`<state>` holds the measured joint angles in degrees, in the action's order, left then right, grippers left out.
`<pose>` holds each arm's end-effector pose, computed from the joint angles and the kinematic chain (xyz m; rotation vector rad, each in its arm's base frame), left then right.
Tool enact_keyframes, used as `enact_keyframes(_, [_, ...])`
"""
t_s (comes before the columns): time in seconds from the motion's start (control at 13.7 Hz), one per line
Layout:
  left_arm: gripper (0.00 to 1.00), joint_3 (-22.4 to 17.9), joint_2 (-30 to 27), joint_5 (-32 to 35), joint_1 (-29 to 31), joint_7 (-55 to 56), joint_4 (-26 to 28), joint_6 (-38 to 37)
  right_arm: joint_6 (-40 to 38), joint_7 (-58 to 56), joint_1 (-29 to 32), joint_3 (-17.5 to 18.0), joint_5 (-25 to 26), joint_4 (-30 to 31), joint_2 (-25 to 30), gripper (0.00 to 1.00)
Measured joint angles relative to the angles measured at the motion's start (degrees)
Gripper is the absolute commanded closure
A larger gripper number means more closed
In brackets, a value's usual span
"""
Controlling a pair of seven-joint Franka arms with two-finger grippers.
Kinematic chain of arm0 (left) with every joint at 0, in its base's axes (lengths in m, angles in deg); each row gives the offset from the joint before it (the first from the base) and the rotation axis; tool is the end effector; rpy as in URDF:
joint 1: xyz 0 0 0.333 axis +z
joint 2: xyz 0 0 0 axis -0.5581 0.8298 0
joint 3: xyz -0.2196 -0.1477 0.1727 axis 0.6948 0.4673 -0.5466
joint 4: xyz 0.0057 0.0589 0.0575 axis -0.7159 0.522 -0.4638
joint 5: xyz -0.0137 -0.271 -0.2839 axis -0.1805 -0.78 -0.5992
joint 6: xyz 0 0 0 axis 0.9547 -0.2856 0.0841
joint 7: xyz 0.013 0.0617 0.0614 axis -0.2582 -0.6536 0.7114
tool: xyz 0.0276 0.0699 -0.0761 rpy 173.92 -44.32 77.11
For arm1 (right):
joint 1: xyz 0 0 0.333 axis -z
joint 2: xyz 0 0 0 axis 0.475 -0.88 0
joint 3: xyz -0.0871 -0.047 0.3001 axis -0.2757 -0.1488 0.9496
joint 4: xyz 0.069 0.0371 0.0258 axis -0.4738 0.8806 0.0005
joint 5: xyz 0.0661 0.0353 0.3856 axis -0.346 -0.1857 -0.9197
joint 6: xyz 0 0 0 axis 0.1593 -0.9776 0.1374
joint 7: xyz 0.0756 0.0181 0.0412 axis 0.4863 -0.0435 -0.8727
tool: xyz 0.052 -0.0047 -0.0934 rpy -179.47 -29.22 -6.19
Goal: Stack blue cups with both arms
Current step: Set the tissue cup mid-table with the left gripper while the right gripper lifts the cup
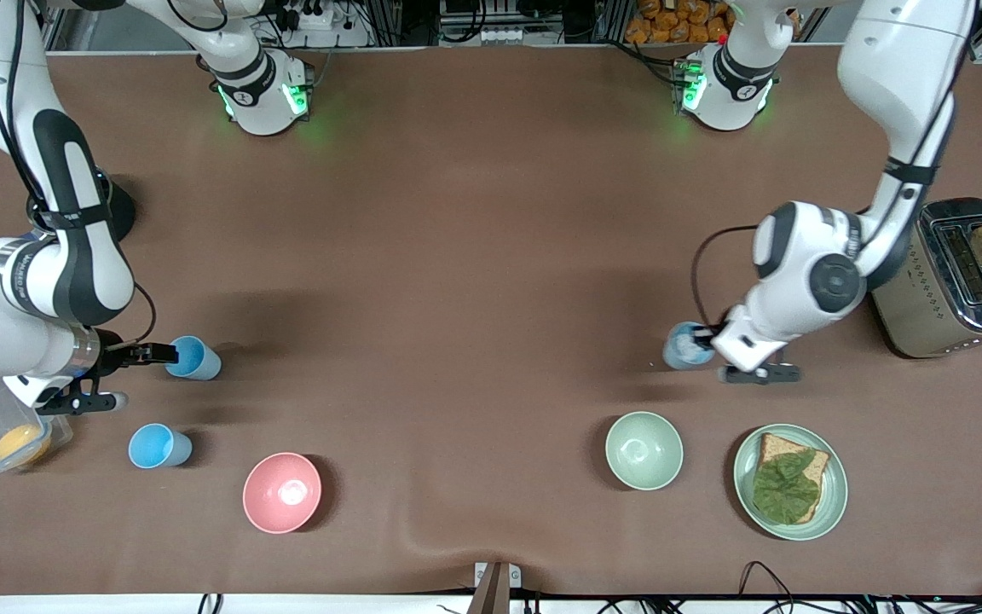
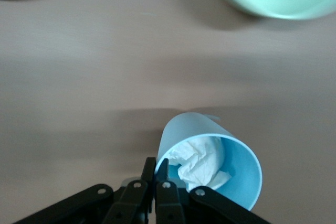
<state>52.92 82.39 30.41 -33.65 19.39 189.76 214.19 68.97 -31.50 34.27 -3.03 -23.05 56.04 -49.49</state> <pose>0.5950 -0.1932 0.2745 3.0255 0.0166 -0.1020 0.6474 -0.0974 0.2651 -3.0884 -0.1106 0.2518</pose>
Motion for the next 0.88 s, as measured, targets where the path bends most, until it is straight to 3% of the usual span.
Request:
enact_keyframes(0.07, [1.00,2.5,0.0,0.0,-1.6,4.7,-1.9,-2.1,0.0,-0.6,0.2,0.0,0.0,0.0,-0.5,0.05])
enact_keyframes(0.22, [1.00,3.9,0.4,0.0,-8.4,14.1,-5.0,-3.6,0.3,-1.1,0.4,0.0,0.0,0.2,-1.5,0.33])
enact_keyframes(0.44, [1.00,3.6,4.3,0.0,-19.2,26.1,-9.3,-3.8,4.8,-1.2,0.4,0.1,0.0,3.0,-2.2,1.00])
enact_keyframes(0.58, [1.00,3.0,8.4,1.2,-23.4,31.2,-12.2,-3.7,7.6,-1.3,0.3,0.2,0.0,5.3,-2.2,1.00])
enact_keyframes(0.66, [0.90,2.7,10.4,2.8,-24.7,33.2,-13.4,-3.7,7.8,-1.3,0.3,0.4,0.0,5.8,-2.2,1.00])
enact_keyframes(0.73, [0.72,2.6,12.1,4.3,-25.8,34.9,-14.5,-3.7,7.9,-1.3,0.2,0.5,0.0,5.9,-2.2,1.00])
enact_keyframes(0.88, [0.00,2.4,14.3,5.4,-26.9,36.7,-15.7,-3.6,7.7,-1.3,0.2,0.5,-0.1,5.8,-2.1,1.00])
